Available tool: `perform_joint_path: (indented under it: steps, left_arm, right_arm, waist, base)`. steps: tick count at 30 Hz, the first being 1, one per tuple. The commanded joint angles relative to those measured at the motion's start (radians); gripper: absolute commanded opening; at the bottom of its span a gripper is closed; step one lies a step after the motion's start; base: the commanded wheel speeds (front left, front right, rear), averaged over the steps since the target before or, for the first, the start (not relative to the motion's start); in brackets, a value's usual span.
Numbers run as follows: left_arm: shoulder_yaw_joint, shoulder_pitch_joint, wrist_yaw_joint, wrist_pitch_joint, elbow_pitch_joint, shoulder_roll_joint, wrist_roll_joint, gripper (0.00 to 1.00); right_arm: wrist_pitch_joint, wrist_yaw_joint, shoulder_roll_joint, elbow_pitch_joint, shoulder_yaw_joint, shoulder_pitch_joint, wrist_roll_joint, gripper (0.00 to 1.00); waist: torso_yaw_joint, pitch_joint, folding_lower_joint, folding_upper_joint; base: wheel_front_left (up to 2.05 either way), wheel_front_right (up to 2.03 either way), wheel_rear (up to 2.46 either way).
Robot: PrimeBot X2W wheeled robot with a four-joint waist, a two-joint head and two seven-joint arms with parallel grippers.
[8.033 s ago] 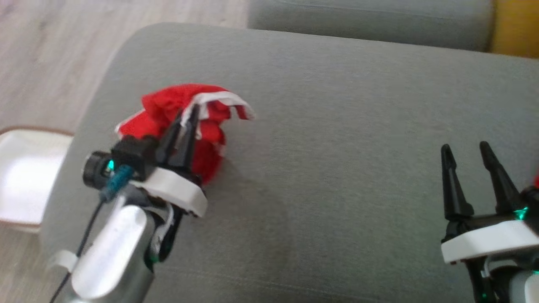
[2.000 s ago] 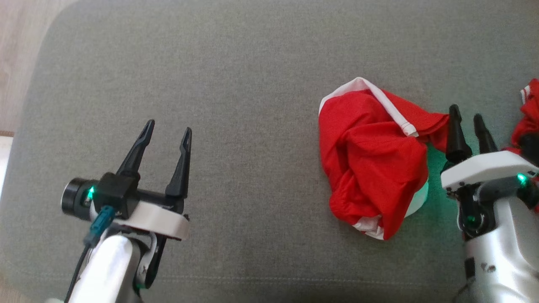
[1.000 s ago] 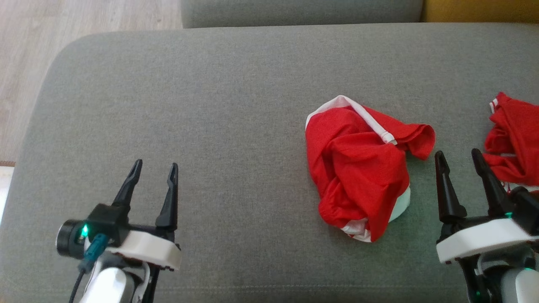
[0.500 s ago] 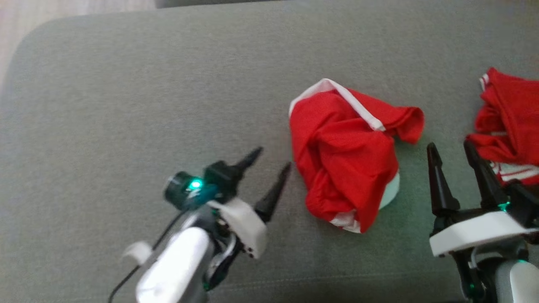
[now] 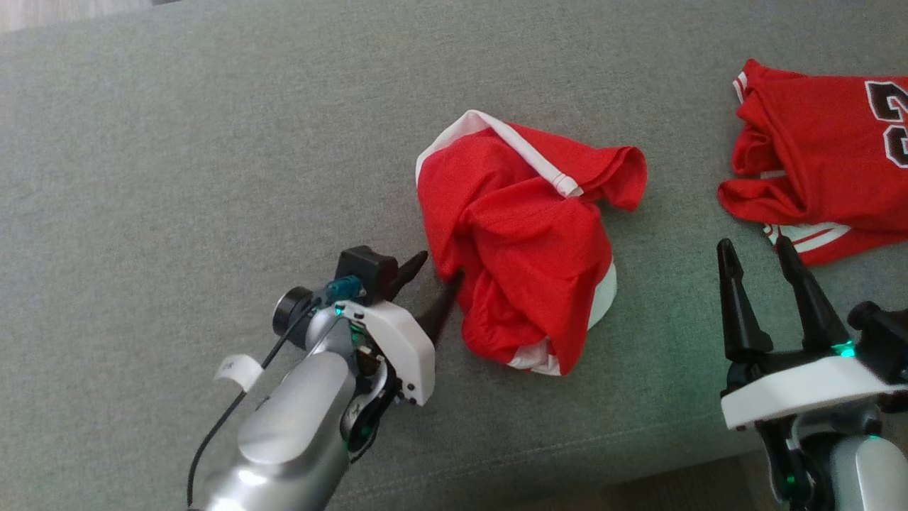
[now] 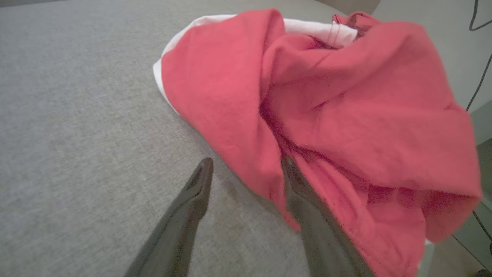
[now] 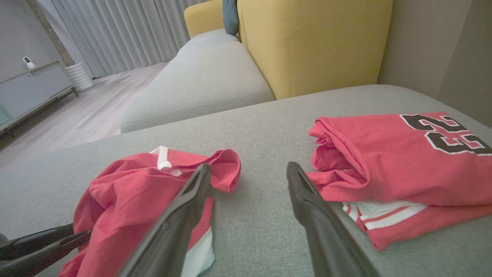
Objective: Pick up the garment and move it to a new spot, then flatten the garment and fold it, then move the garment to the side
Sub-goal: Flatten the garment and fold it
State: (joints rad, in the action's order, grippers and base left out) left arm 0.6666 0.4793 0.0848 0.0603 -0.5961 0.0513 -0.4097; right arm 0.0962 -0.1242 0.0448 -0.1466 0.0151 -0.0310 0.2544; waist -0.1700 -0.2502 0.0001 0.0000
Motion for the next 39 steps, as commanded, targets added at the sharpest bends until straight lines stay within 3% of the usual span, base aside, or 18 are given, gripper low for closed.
perform_joint_path:
  steps: [1,8,17,20,24,30,35,37,39]
  left_arm:
    - [-0.027,0.045,-0.013,0.022,0.009,0.000,-0.009,0.00]
    - [-0.022,0.091,-0.107,0.127,-0.001,0.021,0.034,0.00]
    - [-0.030,0.070,-0.232,0.148,0.259,0.243,0.190,0.00]
    - [0.013,0.028,-0.222,0.099,0.350,0.289,0.224,0.00]
    - [0.073,-0.021,-0.197,0.055,0.391,0.292,0.235,0.00]
    - [0.186,-0.085,-0.139,0.032,0.352,0.236,0.233,0.00]
    - [0.209,-0.112,-0.120,0.044,0.263,0.197,0.202,0.00]
    - [0.200,-0.125,-0.124,0.068,0.247,0.181,0.180,1.00]
    - [0.186,-0.137,-0.136,0.101,0.245,0.170,0.163,1.00]
  right_arm:
    - [-0.009,-0.007,0.006,-0.029,-0.015,0.020,0.006,1.00]
    - [-0.011,-0.007,0.006,-0.014,-0.002,0.011,0.029,1.00]
    - [-0.008,-0.007,0.005,0.011,0.017,-0.006,0.057,1.00]
    - [-0.003,-0.007,0.005,0.016,0.021,-0.007,0.059,1.00]
    - [0.007,-0.007,0.005,0.014,0.018,-0.005,0.060,1.00]
    - [0.027,-0.007,0.005,0.005,0.017,-0.004,0.057,1.00]
    - [0.039,-0.007,0.005,-0.012,0.012,0.000,0.049,1.00]
    - [0.042,-0.007,0.005,-0.018,0.011,-0.002,0.045,1.00]
    - [0.046,-0.007,0.005,-0.025,0.012,-0.006,0.043,1.00]
  waist:
    - [-0.001,-0.001,-0.0001,0.0000]
    - [0.033,0.018,-0.0001,0.0000]
    - [0.120,0.056,-0.0001,0.0000]
    - [0.141,0.061,-0.0001,0.0000]
    - [0.153,0.062,-0.0001,0.0000]
    - [0.166,0.061,-0.0001,0.0000]
    - [0.167,0.065,-0.0001,0.0000]
    - [0.166,0.073,-0.0001,0.0000]
    - [0.167,0.082,-0.0001,0.0000]
  base:
    - [0.00,0.00,0.00]
    - [0.00,0.00,0.00]
    - [0.00,0.00,0.00]
    - [0.00,0.00,0.00]
    - [0.00,0.00,0.00]
    - [0.00,0.00,0.00]
    - [0.00,0.00,0.00]
    - [0.00,0.00,0.00]
    - [0.00,0.00,0.00]
